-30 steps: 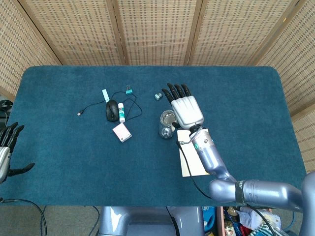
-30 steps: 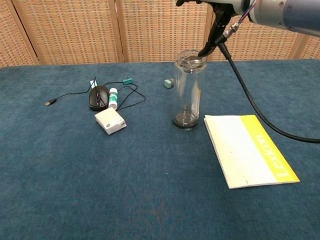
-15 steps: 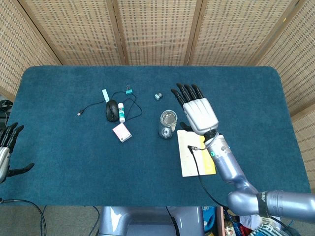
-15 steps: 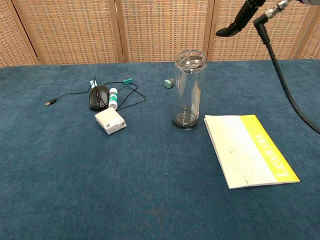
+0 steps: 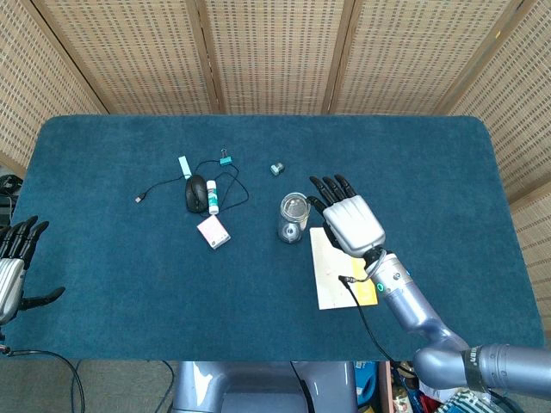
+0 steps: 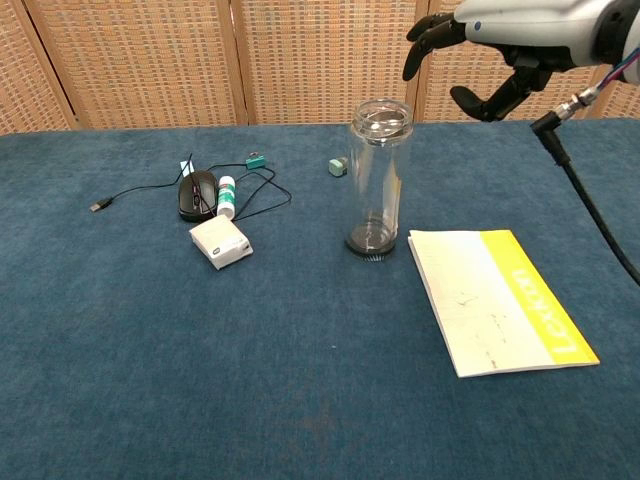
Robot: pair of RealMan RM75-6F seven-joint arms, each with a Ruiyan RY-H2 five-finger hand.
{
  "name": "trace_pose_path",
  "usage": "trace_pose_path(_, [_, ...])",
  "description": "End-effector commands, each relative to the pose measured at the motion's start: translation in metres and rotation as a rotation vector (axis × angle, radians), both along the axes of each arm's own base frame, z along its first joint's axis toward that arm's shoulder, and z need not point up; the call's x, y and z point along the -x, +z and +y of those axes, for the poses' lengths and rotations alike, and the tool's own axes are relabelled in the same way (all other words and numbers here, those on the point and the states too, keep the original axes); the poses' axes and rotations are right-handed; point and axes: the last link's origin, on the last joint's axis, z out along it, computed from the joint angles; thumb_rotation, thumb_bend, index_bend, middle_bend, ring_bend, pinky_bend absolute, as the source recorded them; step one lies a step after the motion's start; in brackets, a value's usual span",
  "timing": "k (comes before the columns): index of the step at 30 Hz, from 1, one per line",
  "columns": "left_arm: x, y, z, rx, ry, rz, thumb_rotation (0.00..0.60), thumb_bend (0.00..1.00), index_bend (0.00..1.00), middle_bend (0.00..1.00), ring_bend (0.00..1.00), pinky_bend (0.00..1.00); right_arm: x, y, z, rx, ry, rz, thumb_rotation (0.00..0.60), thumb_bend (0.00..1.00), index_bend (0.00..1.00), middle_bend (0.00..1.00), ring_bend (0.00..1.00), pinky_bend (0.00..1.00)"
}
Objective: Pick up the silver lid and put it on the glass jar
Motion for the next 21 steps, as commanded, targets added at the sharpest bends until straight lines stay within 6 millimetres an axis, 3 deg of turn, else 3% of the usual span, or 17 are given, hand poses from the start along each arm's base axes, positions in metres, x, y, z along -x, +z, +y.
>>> trace_pose_path(1, [0.0, 0.0, 0.0, -0.002, 0.002, -0.002, 0.6, 0.05, 0.0, 0.0, 0.0, 0.0, -0.002, -0.005, -0.004, 0.004, -0.012, 0.002, 0.6, 0.81, 0.24, 0.0, 0.0, 0.0])
trace_pose_path(21, [0.002, 0.002, 0.002, 0.001, 0.003, -0.008, 0.6, 0.05, 0.0, 0.0, 0.0, 0.0, -0.009, -0.027, -0.014, -0.001, -0.05, 0.048, 0.6, 0.82, 0.26, 0.0, 0.0, 0.0])
